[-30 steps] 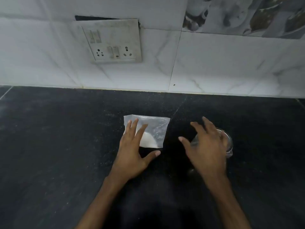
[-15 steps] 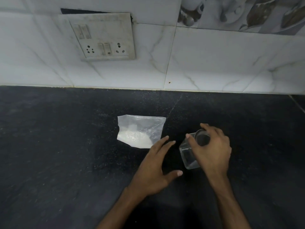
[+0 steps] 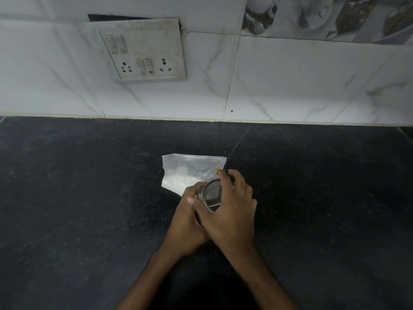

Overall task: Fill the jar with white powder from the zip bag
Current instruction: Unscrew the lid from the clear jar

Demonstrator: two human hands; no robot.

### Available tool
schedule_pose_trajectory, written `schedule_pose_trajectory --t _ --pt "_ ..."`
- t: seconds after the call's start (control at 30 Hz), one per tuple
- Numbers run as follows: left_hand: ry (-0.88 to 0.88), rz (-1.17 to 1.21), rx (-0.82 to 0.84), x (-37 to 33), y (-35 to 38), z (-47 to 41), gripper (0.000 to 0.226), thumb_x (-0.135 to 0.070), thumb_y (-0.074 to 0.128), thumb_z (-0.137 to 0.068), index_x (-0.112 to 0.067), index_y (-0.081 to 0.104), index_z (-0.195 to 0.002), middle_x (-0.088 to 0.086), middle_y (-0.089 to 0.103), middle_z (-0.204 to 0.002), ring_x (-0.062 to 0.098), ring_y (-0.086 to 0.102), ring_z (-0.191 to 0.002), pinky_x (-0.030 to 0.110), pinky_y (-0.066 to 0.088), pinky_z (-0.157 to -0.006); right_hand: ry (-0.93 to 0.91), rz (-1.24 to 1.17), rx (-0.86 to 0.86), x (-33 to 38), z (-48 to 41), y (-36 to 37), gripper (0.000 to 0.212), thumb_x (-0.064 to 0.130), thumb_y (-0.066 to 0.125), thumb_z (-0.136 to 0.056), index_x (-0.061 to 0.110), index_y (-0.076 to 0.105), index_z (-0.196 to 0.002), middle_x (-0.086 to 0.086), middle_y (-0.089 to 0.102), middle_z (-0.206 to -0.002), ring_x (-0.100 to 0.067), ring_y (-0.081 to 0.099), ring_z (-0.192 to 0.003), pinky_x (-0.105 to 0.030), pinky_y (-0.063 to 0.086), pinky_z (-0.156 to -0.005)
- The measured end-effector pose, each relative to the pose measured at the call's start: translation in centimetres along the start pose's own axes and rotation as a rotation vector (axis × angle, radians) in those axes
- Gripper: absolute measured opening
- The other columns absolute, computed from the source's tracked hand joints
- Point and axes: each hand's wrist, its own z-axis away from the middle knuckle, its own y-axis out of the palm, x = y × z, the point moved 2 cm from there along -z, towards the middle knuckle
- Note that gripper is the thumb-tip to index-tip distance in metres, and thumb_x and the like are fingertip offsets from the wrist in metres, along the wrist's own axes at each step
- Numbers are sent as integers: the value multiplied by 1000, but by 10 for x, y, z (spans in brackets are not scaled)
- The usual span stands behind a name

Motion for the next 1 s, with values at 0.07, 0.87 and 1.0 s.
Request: schedule_pose_trajectory --t 0.07,0.87,1.0 --pt "-39 29 24 0 -4 1 61 -22 80 -72 -18 52 -126 -16 60 -120 11 59 -116 29 49 -98 -27 -12 -37 2 2 4 91 79 52 -68 30 39 -143 2 39 -148 -21 37 -134 -42 37 -103" --pt "-144 134 71 23 -2 -4 89 1 91 -58 -10 45 -133 8 62 -127 28 60 -120 51 49 -99 -244 -226 -202 -14 -7 9 65 44 80 -64 19 49 -115 8 53 -107 -2 41 -100 -21 42 -86" --pt "-146 130 90 22 -5 -4 90 6 87 -55 -17 46 -131 1 62 -126 22 60 -119 50 50 -99 -299 -261 -66 -17 -10 2 68 44 79 -63 24 47 -119 19 44 -109 -4 44 -103 -24 44 -88"
